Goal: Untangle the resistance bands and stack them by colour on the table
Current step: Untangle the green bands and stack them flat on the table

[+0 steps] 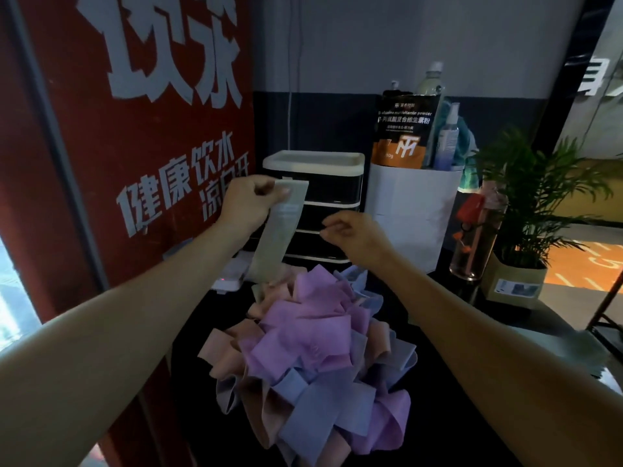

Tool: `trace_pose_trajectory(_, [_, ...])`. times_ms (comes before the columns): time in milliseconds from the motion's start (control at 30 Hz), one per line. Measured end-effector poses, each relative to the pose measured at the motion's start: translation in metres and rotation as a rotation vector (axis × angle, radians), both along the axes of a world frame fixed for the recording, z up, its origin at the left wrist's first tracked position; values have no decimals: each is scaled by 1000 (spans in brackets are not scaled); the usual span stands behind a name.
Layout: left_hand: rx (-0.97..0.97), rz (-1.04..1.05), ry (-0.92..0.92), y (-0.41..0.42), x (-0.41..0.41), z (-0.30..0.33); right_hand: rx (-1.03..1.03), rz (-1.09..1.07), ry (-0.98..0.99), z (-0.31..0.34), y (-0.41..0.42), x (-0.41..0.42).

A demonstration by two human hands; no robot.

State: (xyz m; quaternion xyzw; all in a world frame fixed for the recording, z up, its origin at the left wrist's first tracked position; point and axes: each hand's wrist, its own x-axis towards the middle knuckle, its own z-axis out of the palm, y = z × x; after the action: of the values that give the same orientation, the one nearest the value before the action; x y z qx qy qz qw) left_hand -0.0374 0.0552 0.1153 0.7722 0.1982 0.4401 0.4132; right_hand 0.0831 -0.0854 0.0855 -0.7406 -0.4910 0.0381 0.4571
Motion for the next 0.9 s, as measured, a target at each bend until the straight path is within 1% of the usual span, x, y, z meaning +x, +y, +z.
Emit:
trace_pose_trajectory(100, [-32,-30,-50,-3,3,19,108,0,88,23,3,-3])
trace_pose_trajectory(233, [-41,-94,-125,-15,3,42,137,25,111,42,2,-11])
trace_pose_trajectory(333, [-87,-148,-202,-28,2,58,136,57,160,43,-1,-15])
trace_pose_trajectory(433, [-84,-187,-235,-39,1,69,146,120,240,38,-5,-20])
trace_pose_trajectory(533, [-129,-226,-265,-49,2,75,191,139,319,37,-8,-24])
trace_pose_trajectory(633, [-177,-232,-306,-53,1,77,208,123,261,43,-15,-24])
trace_pose_trajectory(733, [-217,-209,-333,-52,-1,76,151,139,154,50,-28,-20])
trace_pose_trajectory(833, [-210,-220,-264,-46,-1,66,36,97,-41,55,-42,-11])
trace_pose_trajectory(900, [-220,-261,-184,-45,2,57,-17,64,-108,56,-52,-3])
